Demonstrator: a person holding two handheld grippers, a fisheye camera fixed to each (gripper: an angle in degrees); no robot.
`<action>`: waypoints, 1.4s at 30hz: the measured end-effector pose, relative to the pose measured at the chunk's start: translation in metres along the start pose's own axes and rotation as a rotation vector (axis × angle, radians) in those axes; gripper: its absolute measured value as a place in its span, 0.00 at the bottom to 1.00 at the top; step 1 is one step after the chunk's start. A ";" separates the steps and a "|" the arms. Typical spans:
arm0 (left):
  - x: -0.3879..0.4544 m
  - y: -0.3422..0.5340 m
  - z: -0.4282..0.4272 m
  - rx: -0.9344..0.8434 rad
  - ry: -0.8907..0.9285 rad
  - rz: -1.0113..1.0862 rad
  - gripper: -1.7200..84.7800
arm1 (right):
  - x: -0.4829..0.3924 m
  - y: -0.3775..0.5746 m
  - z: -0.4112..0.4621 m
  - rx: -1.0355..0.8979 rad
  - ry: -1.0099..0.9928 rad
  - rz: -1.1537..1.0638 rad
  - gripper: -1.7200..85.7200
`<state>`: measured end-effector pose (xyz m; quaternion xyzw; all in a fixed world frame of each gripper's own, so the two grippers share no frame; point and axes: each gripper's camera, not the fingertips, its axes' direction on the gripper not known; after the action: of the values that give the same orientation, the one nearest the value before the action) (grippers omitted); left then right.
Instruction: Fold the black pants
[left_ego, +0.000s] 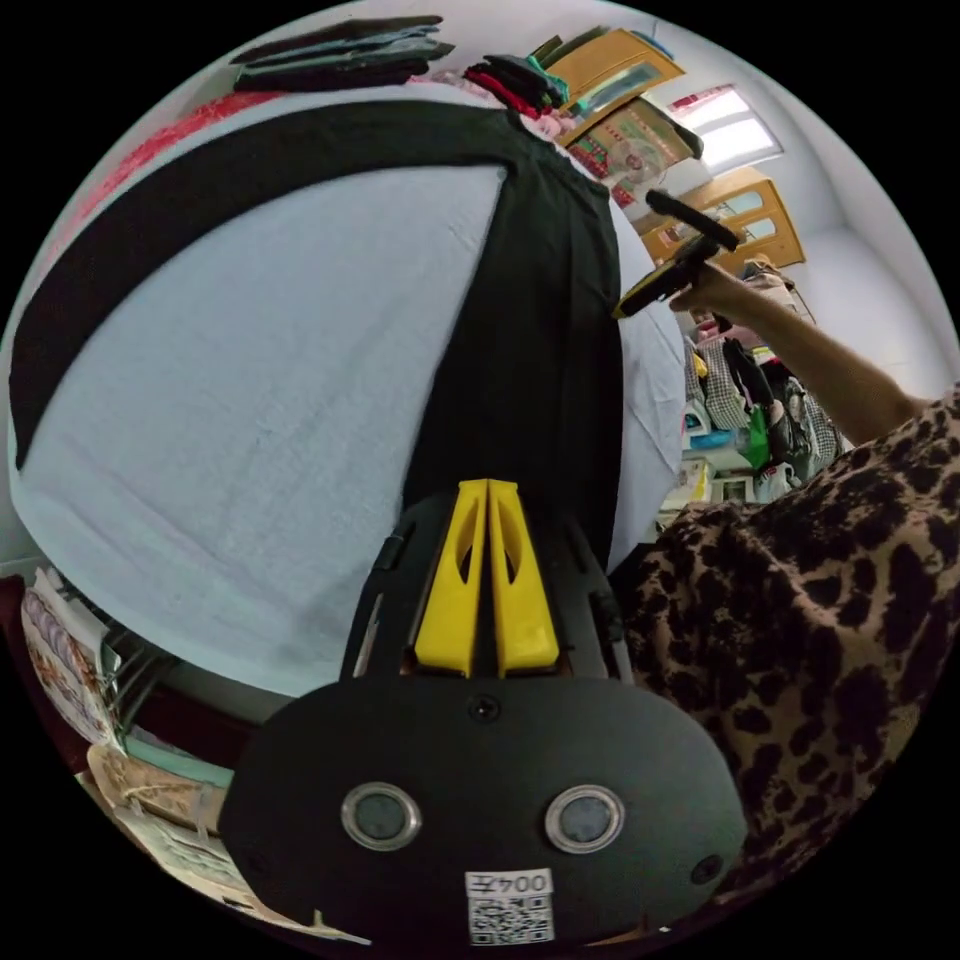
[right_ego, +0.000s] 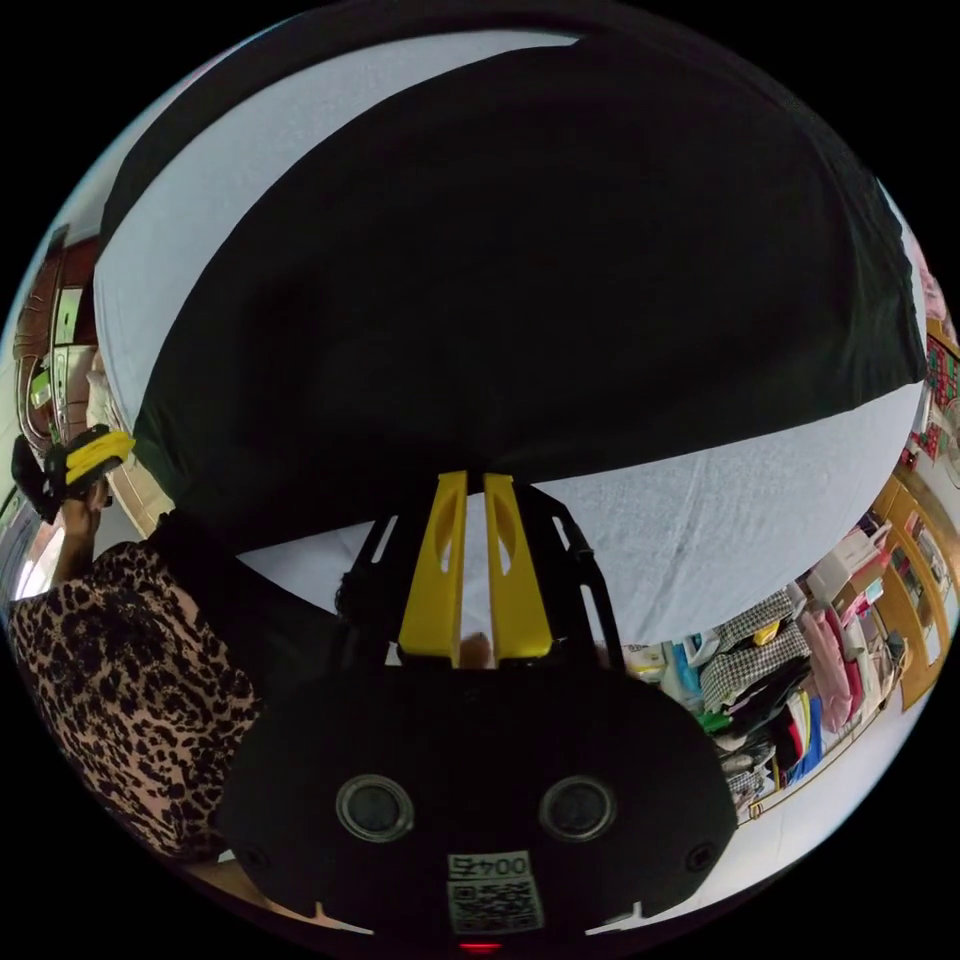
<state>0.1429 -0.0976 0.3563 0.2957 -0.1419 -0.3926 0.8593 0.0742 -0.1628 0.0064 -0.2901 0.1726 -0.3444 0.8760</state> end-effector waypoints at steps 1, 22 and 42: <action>-0.008 -0.007 -0.018 0.039 -0.032 0.004 0.03 | -0.001 0.000 0.000 0.001 0.000 -0.005 0.06; -0.217 -0.222 -0.240 0.049 -0.411 0.185 0.17 | -0.038 -0.001 0.019 0.051 -0.062 0.092 0.06; -0.252 -0.332 -0.236 -0.196 -0.375 0.240 0.16 | -0.080 0.006 0.046 0.121 0.006 0.127 0.06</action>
<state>-0.1052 0.0159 -0.0378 0.1137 -0.2944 -0.3477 0.8829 0.0442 -0.0851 0.0458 -0.2242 0.1724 -0.2989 0.9114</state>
